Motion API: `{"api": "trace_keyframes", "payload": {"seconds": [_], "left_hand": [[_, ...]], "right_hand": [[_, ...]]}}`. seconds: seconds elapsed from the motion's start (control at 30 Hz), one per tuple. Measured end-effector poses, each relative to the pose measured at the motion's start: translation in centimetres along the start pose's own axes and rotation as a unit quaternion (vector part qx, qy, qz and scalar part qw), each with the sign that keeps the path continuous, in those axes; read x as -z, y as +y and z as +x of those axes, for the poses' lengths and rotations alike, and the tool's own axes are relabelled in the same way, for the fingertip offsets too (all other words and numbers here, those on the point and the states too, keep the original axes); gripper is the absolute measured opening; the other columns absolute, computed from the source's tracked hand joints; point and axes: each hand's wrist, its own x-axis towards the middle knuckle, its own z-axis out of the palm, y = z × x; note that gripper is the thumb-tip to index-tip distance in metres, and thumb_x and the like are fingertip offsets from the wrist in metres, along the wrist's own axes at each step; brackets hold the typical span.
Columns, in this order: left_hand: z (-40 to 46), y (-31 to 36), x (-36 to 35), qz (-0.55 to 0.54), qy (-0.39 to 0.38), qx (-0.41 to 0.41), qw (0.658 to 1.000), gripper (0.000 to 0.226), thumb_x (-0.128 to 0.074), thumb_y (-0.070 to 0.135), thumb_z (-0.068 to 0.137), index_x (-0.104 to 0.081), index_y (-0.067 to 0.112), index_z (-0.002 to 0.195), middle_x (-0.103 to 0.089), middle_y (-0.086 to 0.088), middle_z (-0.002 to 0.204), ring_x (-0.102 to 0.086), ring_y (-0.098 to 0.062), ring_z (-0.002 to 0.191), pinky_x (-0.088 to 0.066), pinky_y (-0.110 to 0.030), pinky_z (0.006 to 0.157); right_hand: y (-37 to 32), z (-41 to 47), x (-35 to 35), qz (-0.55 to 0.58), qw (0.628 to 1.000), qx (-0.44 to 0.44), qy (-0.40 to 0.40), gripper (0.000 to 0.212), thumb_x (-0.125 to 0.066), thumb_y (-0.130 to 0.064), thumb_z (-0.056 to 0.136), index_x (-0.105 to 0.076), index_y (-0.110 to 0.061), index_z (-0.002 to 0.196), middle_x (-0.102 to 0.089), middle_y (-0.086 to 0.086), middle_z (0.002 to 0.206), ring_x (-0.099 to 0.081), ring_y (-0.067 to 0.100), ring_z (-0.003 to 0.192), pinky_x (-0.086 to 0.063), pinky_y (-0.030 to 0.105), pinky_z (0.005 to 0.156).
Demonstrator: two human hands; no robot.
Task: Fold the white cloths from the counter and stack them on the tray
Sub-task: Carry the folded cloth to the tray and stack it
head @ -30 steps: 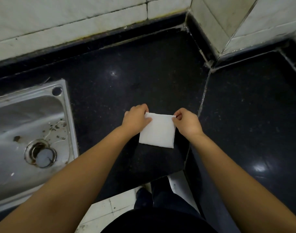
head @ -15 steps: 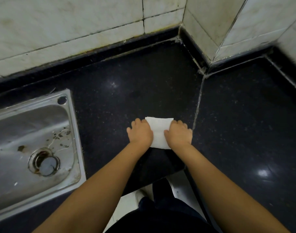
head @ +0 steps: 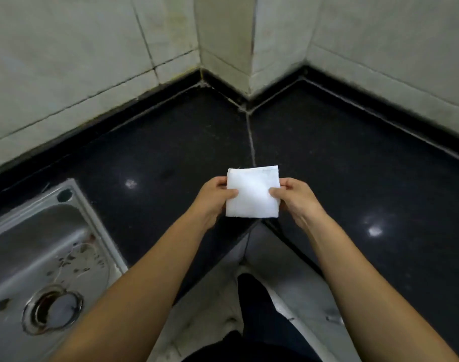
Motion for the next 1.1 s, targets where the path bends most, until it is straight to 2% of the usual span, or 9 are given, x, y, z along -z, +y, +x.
{"api": "trace_keyframes", "payload": {"seconds": [0.1, 0.23, 0.37, 0.6, 0.67, 0.77, 0.9, 1.03, 1.1], "left_hand": [[-3.1, -0.9, -3.2, -0.011, -0.089, 0.000, 0.996, 0.038, -0.054, -0.006, 0.087, -0.050, 0.009, 0.121, -0.061, -0.010, 0.108, -0.062, -0.021, 0.091, -0.053, -0.034, 0.074], [-7.2, -2.8, -9.0, -0.035, -0.209, 0.040, 0.976, 0.034, -0.051, 0.005, 0.094, -0.051, 0.015, 0.126, -0.063, -0.008, 0.116, -0.063, -0.022, 0.100, -0.054, -0.040, 0.084], [-11.1, -4.7, -15.7, -0.028, -0.302, 0.091, 0.948, 0.029, -0.052, 0.011, 0.094, -0.055, 0.009, 0.123, -0.066, -0.010, 0.110, -0.065, -0.020, 0.092, -0.052, -0.043, 0.086], [-23.8, -10.7, -28.7, 0.104, -0.466, 0.154, 0.865, 0.024, -0.052, 0.005, 0.091, -0.061, 0.005, 0.113, -0.065, -0.008, 0.101, -0.063, -0.019, 0.088, -0.058, -0.032, 0.067], [-28.7, -13.3, -32.4, 0.142, -0.507, 0.160, 0.835, 0.019, -0.051, 0.004, 0.091, -0.064, 0.008, 0.105, -0.066, -0.006, 0.095, -0.062, -0.018, 0.086, -0.055, -0.034, 0.071], [-36.5, -17.6, -37.7, 0.184, -0.549, 0.166, 0.798, 0.016, -0.053, 0.002, 0.090, -0.066, 0.012, 0.092, -0.067, -0.005, 0.091, -0.062, -0.018, 0.084, -0.054, -0.036, 0.077], [-46.5, -22.5, -44.1, 0.219, -0.584, 0.168, 0.763, 0.016, -0.054, 0.002, 0.089, -0.065, 0.012, 0.088, -0.070, 0.000, 0.074, -0.063, -0.013, 0.074, -0.059, -0.030, 0.062], [-54.2, -25.6, -50.2, 0.228, -0.615, 0.165, 0.737, 0.015, -0.054, 0.002, 0.088, -0.064, 0.013, 0.088, -0.068, -0.001, 0.082, -0.062, -0.013, 0.077, -0.057, -0.032, 0.067], [-56.7, -26.4, -53.4, 0.232, -0.622, 0.163, 0.730, 0.015, -0.055, 0.002, 0.088, -0.064, 0.014, 0.087, -0.067, -0.003, 0.088, -0.062, -0.015, 0.081, -0.057, -0.033, 0.068]], "right_hand": [[2.3, -5.4, 3.6, 0.066, 0.996, 0.006, 0.053, 0.018, -0.054, 0.004, 0.088, -0.060, -0.005, 0.102, -0.065, 0.013, 0.096, -0.062, 0.022, 0.081, -0.051, 0.034, 0.069], [5.1, -13.5, 9.1, 0.156, 0.980, 0.028, 0.124, 0.023, -0.048, 0.007, 0.090, -0.061, -0.011, 0.097, -0.065, 0.007, 0.091, -0.063, 0.018, 0.077, -0.052, 0.030, 0.065], [8.2, -21.0, 14.5, 0.221, 0.951, 0.056, 0.211, 0.028, -0.047, 0.008, 0.089, -0.063, -0.014, 0.095, -0.067, 0.005, 0.091, -0.066, 0.015, 0.075, -0.054, 0.030, 0.066], [16.1, -37.8, 23.6, 0.261, 0.882, 0.066, 0.386, 0.030, -0.046, 0.005, 0.088, -0.063, -0.009, 0.108, -0.069, 0.006, 0.094, -0.065, 0.019, 0.079, -0.052, 0.029, 0.064], [19.2, -43.4, 26.3, 0.268, 0.858, 0.053, 0.435, 0.026, -0.048, 0.001, 0.089, -0.065, -0.012, 0.103, -0.070, 0.005, 0.091, -0.063, 0.021, 0.077, -0.046, 0.030, 0.065], [23.6, -52.3, 30.4, 0.297, 0.828, 0.046, 0.473, 0.020, -0.050, -0.005, 0.092, -0.066, -0.017, 0.095, -0.070, 0.001, 0.085, -0.062, 0.017, 0.074, -0.049, 0.028, 0.063], [28.2, -63.0, 35.7, 0.339, 0.792, 0.051, 0.505, 0.019, -0.052, -0.004, 0.091, -0.066, -0.017, 0.089, -0.071, -0.002, 0.076, -0.063, 0.011, 0.066, -0.050, 0.023, 0.061], [30.7, -70.9, 41.1, 0.357, 0.768, 0.049, 0.530, 0.018, -0.052, -0.003, 0.092, -0.066, -0.015, 0.092, -0.068, -0.002, 0.072, -0.062, 0.007, 0.056, -0.048, 0.019, 0.047], [31.5, -73.4, 44.0, 0.358, 0.763, 0.058, 0.536, 0.018, -0.052, -0.003, 0.092, -0.066, -0.015, 0.094, -0.068, 0.000, 0.078, -0.061, 0.010, 0.061, -0.049, 0.023, 0.053]]}}
